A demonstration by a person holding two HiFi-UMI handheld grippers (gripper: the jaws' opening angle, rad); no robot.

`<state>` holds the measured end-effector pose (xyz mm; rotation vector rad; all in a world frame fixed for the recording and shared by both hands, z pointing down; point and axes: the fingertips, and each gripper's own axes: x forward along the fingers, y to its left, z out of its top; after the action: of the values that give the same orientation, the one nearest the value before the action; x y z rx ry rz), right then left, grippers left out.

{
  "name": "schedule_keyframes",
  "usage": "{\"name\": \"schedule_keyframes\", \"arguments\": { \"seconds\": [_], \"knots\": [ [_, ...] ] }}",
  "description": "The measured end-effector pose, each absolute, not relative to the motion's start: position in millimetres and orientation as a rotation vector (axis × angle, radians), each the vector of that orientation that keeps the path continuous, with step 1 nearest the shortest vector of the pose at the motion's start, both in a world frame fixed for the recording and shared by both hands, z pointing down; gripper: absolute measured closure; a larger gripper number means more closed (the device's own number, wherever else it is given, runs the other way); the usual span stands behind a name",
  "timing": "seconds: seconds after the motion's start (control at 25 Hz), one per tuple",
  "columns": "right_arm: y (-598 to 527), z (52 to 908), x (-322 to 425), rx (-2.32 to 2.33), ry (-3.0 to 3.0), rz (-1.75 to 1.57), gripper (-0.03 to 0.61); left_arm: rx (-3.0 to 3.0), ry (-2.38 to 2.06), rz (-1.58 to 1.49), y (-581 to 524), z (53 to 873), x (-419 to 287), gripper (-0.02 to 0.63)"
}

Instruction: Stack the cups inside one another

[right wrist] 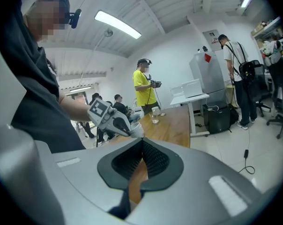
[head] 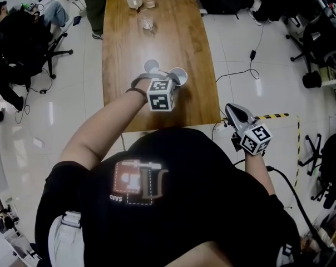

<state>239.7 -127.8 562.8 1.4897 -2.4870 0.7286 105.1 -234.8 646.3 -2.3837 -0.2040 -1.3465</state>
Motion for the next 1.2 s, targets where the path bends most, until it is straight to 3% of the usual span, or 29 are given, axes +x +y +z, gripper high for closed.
{"name": "schedule_keyframes", "arguments": {
  "seconds": [0.16,0.4,0.64,0.76,0.92,1.04,1.2],
  "knots": [
    [-139,558,227,1.447,-2.522,0.709,0.565,-2.455,0.007,-1.366,-282,600,62,0.595],
    [-154,552,201,1.407,-2.538,0.69,0.565,-2.41,0.14,-1.531,-336,613,-6,0.594],
    [-149,554,203,1.425,-2.497,0.706,0.565,-2.376,0.11,-1.61,-340,652,-2,0.592],
    [-147,555,207,1.442,-2.491,0.709,0.565,-2.4,0.1,-1.623,-338,662,5,0.546],
    [-148,556,211,1.448,-2.487,0.714,0.565,-2.443,0.107,-1.574,-333,657,14,0.546],
    [-151,553,205,1.429,-2.504,0.704,0.565,-2.512,0.218,-1.505,-341,640,10,0.507],
    [-161,540,206,1.422,-2.548,0.668,0.565,-2.854,0.6,-1.075,-349,563,-10,0.505]
  ]
}}
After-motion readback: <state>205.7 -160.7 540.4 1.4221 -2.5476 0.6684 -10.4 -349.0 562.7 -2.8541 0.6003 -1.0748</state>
